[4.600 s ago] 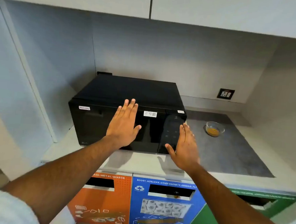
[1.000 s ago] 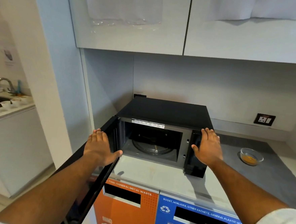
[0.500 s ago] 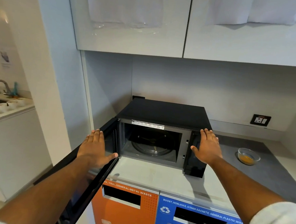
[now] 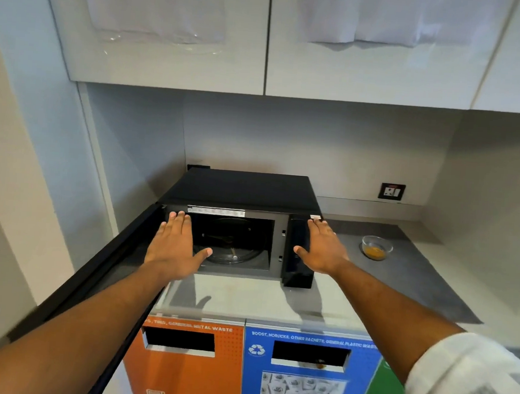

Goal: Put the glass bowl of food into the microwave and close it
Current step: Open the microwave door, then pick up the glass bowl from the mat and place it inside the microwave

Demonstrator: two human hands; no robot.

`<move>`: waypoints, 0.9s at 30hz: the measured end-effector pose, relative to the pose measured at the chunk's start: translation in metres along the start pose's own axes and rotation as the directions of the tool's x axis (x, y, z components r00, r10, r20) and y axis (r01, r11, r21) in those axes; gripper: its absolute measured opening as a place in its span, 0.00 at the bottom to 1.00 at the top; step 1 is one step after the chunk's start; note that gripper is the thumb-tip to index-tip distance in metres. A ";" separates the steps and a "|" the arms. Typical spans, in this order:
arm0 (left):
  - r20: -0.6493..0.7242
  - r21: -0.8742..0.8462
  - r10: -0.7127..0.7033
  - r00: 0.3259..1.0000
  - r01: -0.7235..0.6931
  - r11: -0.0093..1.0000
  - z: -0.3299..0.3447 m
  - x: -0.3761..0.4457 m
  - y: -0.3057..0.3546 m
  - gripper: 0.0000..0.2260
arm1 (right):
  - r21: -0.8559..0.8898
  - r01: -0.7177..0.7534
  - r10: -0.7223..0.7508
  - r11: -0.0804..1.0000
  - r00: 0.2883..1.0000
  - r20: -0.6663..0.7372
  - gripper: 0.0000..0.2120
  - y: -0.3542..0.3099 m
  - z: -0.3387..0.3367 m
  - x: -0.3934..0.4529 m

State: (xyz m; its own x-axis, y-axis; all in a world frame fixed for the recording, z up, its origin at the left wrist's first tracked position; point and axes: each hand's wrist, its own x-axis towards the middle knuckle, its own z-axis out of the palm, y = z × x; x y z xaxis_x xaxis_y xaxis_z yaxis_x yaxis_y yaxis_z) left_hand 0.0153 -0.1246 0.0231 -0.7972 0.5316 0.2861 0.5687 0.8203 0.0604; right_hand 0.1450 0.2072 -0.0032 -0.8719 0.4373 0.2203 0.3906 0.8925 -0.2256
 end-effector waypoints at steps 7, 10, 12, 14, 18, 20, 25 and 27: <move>-0.027 -0.055 0.109 0.994 -0.110 0.992 0.008 0.003 0.083 0.43 | 0.064 -0.008 0.009 0.998 1.000 -0.007 0.44 0.034 -0.019 -0.030; -0.035 -0.078 0.137 0.990 -0.139 0.987 0.012 0.004 0.123 0.42 | 0.078 -0.011 0.011 0.997 1.000 -0.008 0.43 0.058 -0.024 -0.039; -0.034 -0.095 0.161 0.986 -0.164 0.982 0.016 0.006 0.154 0.42 | 0.086 -0.017 0.018 0.996 1.000 -0.010 0.43 0.078 -0.029 -0.045; -0.031 -0.114 0.178 0.984 -0.180 0.977 0.023 0.010 0.194 0.42 | 0.095 -0.023 0.023 0.995 1.000 -0.001 0.43 0.110 -0.035 -0.049; -0.009 -0.146 0.202 0.979 -0.201 0.969 0.038 0.013 0.249 0.42 | 0.110 -0.033 0.033 0.993 0.999 0.004 0.42 0.154 -0.041 -0.055; 0.009 -0.158 0.211 0.977 -0.207 0.966 0.046 0.015 0.277 0.42 | 0.113 -0.045 0.045 0.993 0.999 0.002 0.42 0.178 -0.043 -0.056; 0.072 -0.197 0.187 0.980 -0.170 0.966 0.068 0.026 0.337 0.42 | 0.146 -0.057 0.057 0.988 0.998 0.006 0.42 0.236 -0.041 -0.053; 0.088 -0.211 0.177 0.980 -0.156 0.965 0.077 0.032 0.358 0.42 | 0.162 -0.077 0.077 0.984 0.997 0.003 0.40 0.255 -0.040 -0.050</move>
State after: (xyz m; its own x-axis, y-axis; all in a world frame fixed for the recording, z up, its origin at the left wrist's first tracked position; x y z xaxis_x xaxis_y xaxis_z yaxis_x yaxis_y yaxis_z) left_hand 0.1780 0.2026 -0.0202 -0.6984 0.6851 0.2069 0.7156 0.6645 0.2153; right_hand 0.3007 0.4175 -0.0336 -0.8401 0.5045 0.1993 0.4033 0.8266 -0.3925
